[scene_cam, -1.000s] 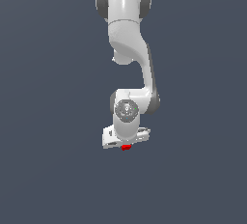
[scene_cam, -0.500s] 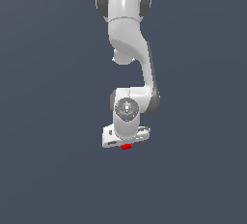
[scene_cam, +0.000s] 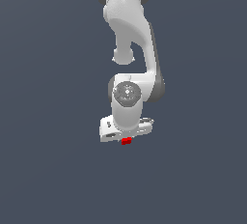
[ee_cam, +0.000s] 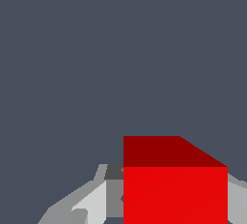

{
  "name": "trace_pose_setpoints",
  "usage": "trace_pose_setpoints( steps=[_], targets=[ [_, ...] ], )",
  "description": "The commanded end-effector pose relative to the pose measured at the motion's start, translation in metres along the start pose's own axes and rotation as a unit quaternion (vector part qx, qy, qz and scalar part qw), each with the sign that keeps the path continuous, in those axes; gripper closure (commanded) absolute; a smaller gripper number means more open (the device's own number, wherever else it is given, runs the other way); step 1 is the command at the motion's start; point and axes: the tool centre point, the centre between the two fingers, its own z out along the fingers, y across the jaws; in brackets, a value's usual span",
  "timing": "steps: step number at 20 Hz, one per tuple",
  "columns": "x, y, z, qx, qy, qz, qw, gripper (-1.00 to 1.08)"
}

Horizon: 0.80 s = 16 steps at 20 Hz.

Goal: Lift up the red cube by 0.2 meters.

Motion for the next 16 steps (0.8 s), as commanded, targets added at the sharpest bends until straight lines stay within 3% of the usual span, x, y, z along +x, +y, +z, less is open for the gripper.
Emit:
trace_pose_setpoints(
  steps=[1,9,16],
  targets=[
    [0.000,0.000,-0.028,0.000,0.001,0.000,1.0000,1.08],
    [0.000,0.000,-0.104,0.000,0.001,0.000,1.0000,1.08],
    [0.001,0.000,-0.135,0.000,0.001,0.000,1.0000,1.08]
  ],
)
